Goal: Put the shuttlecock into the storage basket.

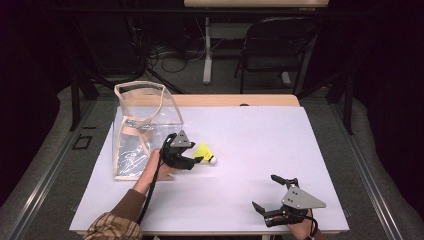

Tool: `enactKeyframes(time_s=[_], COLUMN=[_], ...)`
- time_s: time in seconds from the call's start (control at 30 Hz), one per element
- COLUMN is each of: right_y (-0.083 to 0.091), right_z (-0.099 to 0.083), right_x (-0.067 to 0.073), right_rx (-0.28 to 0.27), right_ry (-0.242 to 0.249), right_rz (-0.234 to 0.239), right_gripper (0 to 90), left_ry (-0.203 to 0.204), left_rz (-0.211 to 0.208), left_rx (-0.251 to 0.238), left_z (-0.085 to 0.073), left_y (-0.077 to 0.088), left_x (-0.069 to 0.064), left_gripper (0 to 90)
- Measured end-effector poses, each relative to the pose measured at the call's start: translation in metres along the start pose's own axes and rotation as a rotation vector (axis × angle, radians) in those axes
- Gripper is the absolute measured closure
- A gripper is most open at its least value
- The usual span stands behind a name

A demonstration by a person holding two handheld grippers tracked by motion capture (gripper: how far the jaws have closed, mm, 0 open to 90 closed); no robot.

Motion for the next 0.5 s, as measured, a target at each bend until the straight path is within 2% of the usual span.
enactKeyframes(time_s=[0.27, 0.5], right_y=[0.0, 0.0], right_z=[0.0, -0.001], right_x=[0.0, 0.0], right_rx=[0.003, 0.005], right_ry=[0.001, 0.003], right_rz=[0.001, 0.0], right_gripper=[0.0, 0.0], left_ry=[0.007, 0.025], left_rz=[-0.007, -0.005], left_rx=[0.033, 0.039], left_z=[-0.004, -0.005], left_y=[-0.005, -0.007], left_x=[0.005, 0.011], left_gripper=[50.3, 57.1])
Point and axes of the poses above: each handheld gripper's, and its own axes: y roughly backward along the jaws, z roughly out of its top, x roughly to its left, the point moved 10 cm from there along -y, roughly forward along the jaws, and after that the axes turned 5 degrees about -x, right-handed, at the moved point
